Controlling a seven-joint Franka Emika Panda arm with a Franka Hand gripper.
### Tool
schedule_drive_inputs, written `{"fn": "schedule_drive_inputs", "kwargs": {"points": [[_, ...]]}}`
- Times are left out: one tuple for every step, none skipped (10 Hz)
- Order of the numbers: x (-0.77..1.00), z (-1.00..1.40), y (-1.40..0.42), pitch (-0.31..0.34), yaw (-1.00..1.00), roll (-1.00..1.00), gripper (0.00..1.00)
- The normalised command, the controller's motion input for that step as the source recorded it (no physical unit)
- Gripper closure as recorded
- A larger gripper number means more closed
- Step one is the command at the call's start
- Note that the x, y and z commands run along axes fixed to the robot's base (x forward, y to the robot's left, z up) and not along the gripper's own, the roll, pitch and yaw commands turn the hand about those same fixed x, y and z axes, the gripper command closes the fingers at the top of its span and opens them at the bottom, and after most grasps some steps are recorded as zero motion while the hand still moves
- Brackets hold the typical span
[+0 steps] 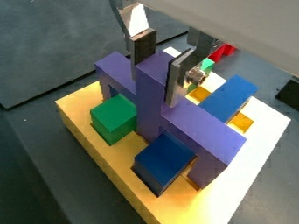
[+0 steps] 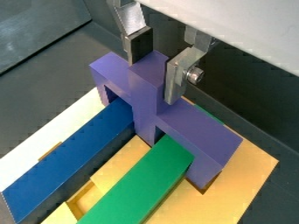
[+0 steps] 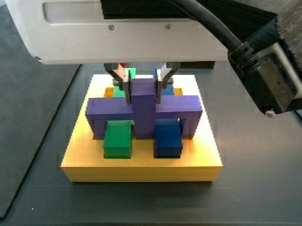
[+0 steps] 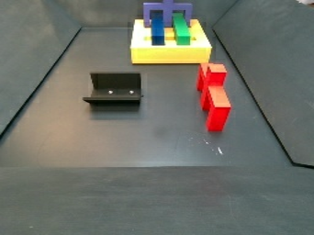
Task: Pick up the purple object. Move up. Move to above the board. Insert the purple object.
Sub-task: Insert the purple object.
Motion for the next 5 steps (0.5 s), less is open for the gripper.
{"fn": "schedule_drive_inputs", "kwargs": {"points": [[0.06,0.07,-0.05,0.110,-0.10,-0.01,1.00],[0.05,0.19,-0.07,0.124,-0.09,-0.17,1.00],[0.00,0.26,-0.03,0.100,-0.03,-0.33,1.00],[0.00,0.04,0.00,0.059,0.00,-0.29,1.00],[-0.02,0.00,0.00,0.030,0.01,-0.25,1.00]]}}
